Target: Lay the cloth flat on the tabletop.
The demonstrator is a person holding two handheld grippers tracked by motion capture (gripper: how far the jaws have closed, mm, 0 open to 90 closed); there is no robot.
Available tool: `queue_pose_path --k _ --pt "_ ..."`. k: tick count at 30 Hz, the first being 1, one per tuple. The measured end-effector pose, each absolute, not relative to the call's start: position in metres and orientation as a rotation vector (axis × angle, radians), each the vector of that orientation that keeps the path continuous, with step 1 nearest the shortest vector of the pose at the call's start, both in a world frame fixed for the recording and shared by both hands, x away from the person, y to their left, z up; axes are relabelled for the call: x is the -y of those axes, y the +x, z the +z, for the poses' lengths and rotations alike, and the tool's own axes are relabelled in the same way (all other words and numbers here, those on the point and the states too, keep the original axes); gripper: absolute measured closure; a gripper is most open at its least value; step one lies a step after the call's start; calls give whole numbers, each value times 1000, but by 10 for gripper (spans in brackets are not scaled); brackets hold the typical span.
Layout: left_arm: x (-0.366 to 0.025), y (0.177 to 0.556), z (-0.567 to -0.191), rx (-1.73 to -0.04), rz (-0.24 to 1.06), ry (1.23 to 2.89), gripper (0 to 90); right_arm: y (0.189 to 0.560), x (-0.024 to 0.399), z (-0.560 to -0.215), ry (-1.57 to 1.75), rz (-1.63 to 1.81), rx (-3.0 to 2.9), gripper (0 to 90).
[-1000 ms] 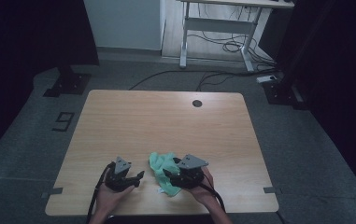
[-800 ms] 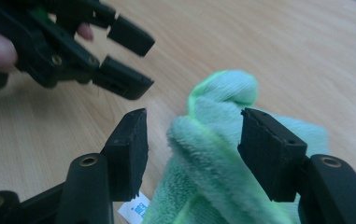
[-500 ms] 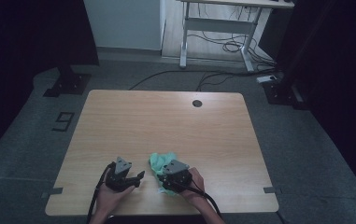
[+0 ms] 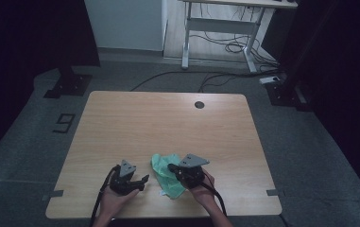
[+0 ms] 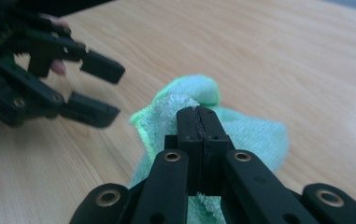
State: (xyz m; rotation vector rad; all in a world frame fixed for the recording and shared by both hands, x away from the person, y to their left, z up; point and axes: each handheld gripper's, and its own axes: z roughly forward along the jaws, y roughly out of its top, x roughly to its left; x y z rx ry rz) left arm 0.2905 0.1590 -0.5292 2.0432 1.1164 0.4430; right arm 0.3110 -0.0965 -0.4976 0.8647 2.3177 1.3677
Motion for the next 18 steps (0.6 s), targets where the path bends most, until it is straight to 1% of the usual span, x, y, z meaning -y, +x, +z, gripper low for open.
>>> queue_pose_path --k 9,12,13,18 --pt "-151 292 -531 -1102 451 2067 347 312 106 -489 869 1420 -2266 896" --pt "-149 293 -529 -1094 454 2067 349 314 123 -480 927 1445 -2166 895" --pt "-148 293 -529 -1091 455 2066 349 314 123 -480 927 1445 -2166 895" --pt "-145 293 -528 -1081 459 2072 352 325 151 -482 1055 1456 -2072 888"
